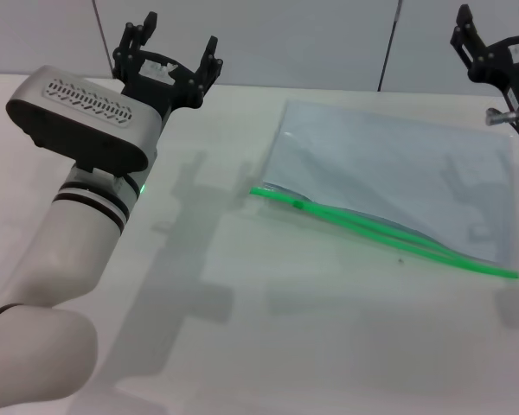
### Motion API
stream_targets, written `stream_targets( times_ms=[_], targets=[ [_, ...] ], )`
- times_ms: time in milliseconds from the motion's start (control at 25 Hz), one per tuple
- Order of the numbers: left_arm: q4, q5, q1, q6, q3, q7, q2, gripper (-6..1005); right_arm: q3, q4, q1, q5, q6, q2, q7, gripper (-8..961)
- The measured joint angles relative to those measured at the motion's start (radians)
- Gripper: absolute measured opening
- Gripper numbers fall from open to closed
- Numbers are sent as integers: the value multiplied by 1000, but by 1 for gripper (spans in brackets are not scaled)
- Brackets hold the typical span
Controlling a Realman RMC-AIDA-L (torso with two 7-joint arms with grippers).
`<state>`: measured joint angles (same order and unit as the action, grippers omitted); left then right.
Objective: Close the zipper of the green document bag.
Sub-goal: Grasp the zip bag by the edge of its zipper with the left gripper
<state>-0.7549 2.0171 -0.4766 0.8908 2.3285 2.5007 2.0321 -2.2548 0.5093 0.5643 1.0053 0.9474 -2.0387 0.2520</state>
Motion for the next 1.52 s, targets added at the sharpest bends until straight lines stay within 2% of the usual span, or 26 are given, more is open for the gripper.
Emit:
stream_targets(
  times_ms=[560, 760, 1040, 1160, 1240, 1360, 1520],
  targets=[
    [-3, -9, -5, -47, -8, 0, 1, 814, 0, -23, 5, 6, -4, -1, -3, 834],
    [-85, -51, 1, -171, -16, -49, -10, 813, 0, -23, -1, 6, -4, -1, -3, 833],
    [-261, -54, 37, -463, -102, -238, -34, 811, -1, -25, -2, 5, -4, -2, -4, 833],
    [-342, -53, 63, -585, -125, -293, -57, 811, -2, -26, -3, 5, -5, -1, -4, 833],
    [-401, -48, 80, -698, -151, -331, -79, 811, -2, -28, -3, 5, -10, -1, -4, 833],
    [-464, -43, 94, -860, -197, -384, -99, 811, -2, -36, -1, 5, -28, 0, -4, 833],
    [-517, -4, 104, -1102, -288, -448, -110, 812, -1, -39, 2, 3, -39, 0, -3, 833]
  ],
)
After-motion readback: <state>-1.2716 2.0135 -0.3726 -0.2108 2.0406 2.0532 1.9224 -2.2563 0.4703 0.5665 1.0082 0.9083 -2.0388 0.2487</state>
